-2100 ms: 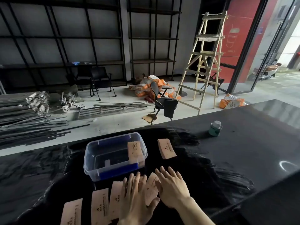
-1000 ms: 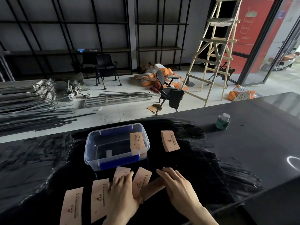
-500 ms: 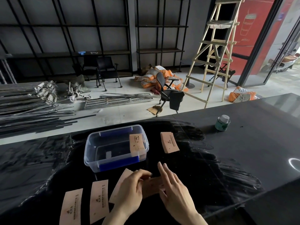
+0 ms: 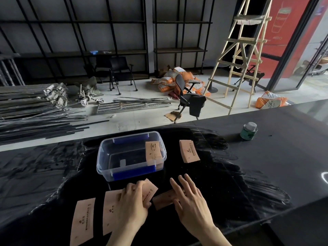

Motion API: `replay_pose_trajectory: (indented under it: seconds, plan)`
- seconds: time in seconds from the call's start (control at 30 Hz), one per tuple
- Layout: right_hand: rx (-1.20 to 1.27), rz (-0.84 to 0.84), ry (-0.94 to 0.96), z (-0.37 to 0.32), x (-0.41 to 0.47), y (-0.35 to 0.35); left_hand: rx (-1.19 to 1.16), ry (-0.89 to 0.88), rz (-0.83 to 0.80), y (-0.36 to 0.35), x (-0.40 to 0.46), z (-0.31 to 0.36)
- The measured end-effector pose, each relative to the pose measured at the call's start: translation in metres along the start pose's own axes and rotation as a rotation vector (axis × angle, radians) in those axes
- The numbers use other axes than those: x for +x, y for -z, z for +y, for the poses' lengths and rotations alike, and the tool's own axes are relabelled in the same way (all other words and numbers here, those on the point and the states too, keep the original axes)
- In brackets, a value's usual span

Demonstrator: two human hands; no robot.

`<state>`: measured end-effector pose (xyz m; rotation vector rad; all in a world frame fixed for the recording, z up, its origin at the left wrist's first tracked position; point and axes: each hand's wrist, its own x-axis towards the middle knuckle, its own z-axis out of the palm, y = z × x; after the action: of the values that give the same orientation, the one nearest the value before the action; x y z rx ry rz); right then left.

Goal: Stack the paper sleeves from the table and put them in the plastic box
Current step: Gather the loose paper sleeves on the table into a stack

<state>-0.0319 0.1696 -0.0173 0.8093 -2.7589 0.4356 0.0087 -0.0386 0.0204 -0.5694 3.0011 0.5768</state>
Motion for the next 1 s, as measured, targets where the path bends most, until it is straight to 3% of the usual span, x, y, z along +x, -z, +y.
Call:
replay_pose_trajectory:
  seconds: [0.17,0.3,0.37,0.47,0.57,0.7,0.87,1.0]
  plan:
    - [0.036,-0.008,0.005,-0.001,0.001,0.000,-0.387,-0.149,0.118,0.001,0.009,0.006]
    - [0.130,-0.072,-0.018,-0.007,0.003,-0.001,-0.602,-0.280,-0.075,0.004,0.005,0.027]
    - [0.104,-0.061,0.000,-0.009,0.004,-0.002,-0.680,-0.285,-0.090,-0.001,0.000,0.034]
    - [-0.037,-0.041,0.055,-0.009,0.005,-0.007,-0.751,-0.226,0.016,-0.008,-0.003,0.029]
    - [-0.180,-0.016,0.096,-0.009,0.010,-0.010,-0.656,-0.149,0.216,-0.002,-0.001,0.013]
    - [-0.133,-0.013,0.138,-0.010,0.016,-0.006,-0.460,0.008,0.377,0.013,0.002,-0.026]
    - [-0.097,-0.070,0.129,-0.013,0.020,-0.004,0.051,0.298,0.205,0.021,-0.009,-0.069]
    - [-0.101,-0.056,0.102,-0.021,0.022,-0.010,0.151,0.265,0.126,0.019,-0.014,-0.066]
